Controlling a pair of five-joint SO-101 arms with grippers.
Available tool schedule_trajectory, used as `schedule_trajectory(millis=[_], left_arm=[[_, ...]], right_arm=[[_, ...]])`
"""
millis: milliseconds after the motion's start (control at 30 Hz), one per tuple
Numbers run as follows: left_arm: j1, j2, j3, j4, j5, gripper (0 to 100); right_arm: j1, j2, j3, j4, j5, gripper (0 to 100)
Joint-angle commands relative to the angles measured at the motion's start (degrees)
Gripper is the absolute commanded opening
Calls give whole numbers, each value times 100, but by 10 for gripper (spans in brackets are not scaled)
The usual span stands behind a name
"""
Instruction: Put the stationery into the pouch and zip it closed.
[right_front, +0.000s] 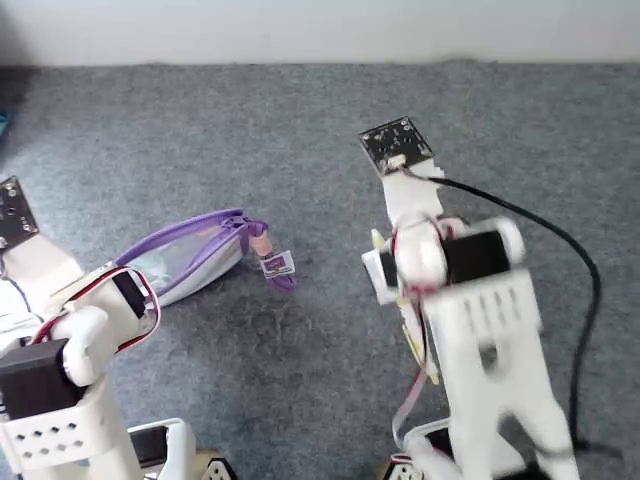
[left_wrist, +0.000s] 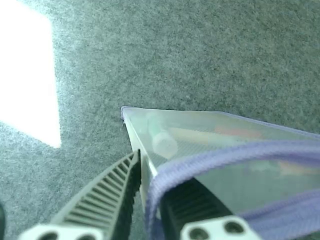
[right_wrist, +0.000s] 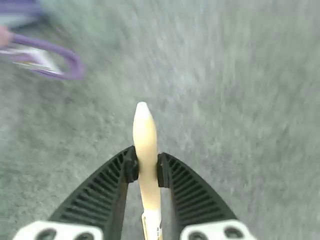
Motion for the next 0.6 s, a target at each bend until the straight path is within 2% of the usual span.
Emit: schedule_trajectory(millis=[0, 67, 233, 467, 567], left_arm=[[-62, 26, -13, 97, 44, 13], [-62, 26, -13, 97, 44, 13], [-62, 26, 4, 97, 44, 13], [-70, 26, 13, 97, 44, 13], [-62, 26, 22, 97, 44, 13]], right_arm=[[-514, -1033, -97, -347, 9, 8], [-813, -1385, -44, -743, -105, 8], [-1508, -1745, -35, -2167, -976, 8], [-2413, -1701, -26, -4558, -1899, 8], [-2730, -1534, 62, -5332, -2013, 8]])
